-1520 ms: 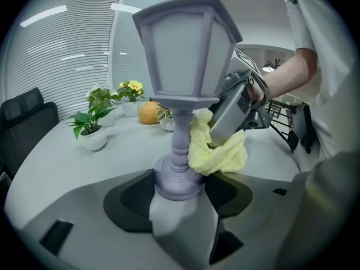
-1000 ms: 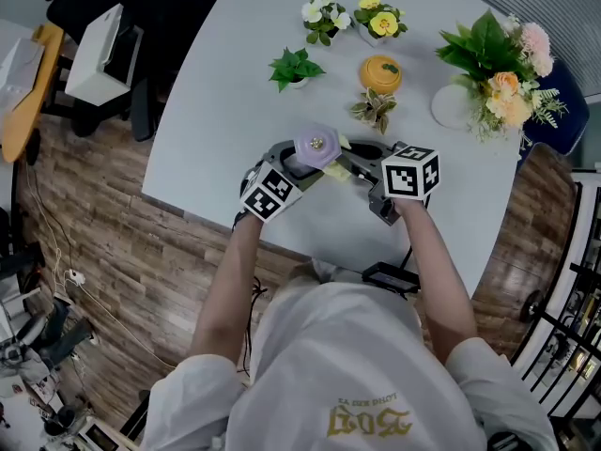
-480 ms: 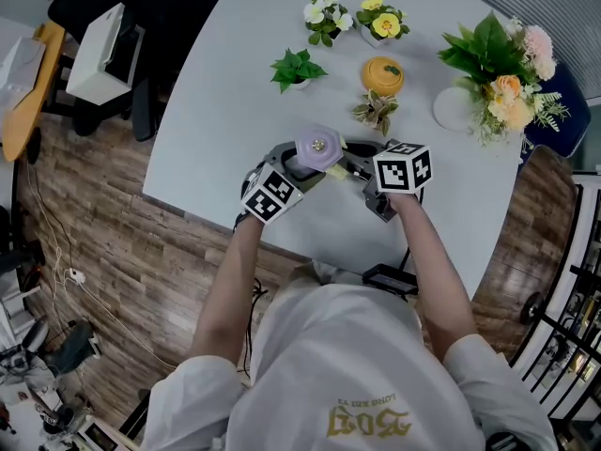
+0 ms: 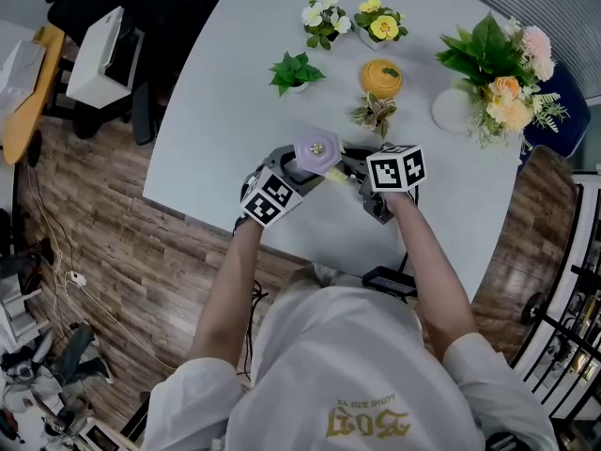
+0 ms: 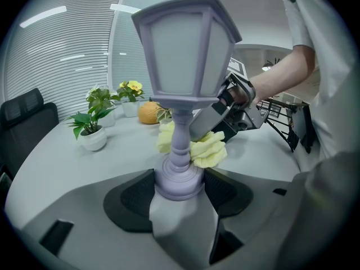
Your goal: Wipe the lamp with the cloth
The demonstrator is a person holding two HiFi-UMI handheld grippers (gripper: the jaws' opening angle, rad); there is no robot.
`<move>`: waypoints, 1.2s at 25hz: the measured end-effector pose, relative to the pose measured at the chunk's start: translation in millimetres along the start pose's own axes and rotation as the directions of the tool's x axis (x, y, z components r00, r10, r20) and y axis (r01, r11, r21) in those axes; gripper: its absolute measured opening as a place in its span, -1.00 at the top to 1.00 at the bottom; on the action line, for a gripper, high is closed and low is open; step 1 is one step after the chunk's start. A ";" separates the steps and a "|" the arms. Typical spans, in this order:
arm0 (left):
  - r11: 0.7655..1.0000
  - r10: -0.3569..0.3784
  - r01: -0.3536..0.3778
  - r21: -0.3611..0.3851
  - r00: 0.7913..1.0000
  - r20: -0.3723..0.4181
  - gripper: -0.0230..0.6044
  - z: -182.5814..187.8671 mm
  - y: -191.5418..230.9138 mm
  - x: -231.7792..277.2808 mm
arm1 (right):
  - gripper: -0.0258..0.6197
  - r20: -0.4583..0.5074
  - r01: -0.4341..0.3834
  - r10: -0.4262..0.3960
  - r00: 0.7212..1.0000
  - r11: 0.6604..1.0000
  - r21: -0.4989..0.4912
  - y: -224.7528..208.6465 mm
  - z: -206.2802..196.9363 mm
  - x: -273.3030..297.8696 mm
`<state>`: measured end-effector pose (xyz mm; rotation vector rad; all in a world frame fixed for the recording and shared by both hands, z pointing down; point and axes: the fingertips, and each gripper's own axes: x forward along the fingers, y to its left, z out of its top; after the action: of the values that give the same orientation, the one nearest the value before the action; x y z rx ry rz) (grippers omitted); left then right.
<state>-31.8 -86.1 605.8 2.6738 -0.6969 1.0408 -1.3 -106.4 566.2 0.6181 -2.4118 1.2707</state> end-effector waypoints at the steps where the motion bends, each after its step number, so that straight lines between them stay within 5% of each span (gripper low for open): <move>1: 1.000 0.000 0.000 0.000 1.000 0.000 0.04 -0.1 -0.1 0.2 | 0.76 0.002 -0.002 0.002 1.000 1.000 0.001 0.0 0.3 -0.1; 14: 1.000 0.001 -0.001 0.004 1.000 0.006 0.04 1.9 0.3 -0.6 | 0.76 0.171 -0.240 0.222 0.960 0.966 0.099 28.8 27.5 -18.6; 22: 1.000 0.000 0.000 0.004 1.000 -0.005 0.04 0.1 0.1 0.0 | 0.76 0.169 -0.223 0.204 0.964 0.969 0.105 21.8 31.5 -9.5; 30: 1.000 0.002 -0.002 0.006 1.000 0.003 0.04 3.0 -0.1 -1.4 | 0.76 0.082 -0.084 0.081 0.993 0.996 0.035 7.3 25.1 5.2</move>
<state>-31.0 -86.5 602.6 2.6809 -0.6981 1.0408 -12.0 -124.9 550.2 0.5973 -2.5078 1.3520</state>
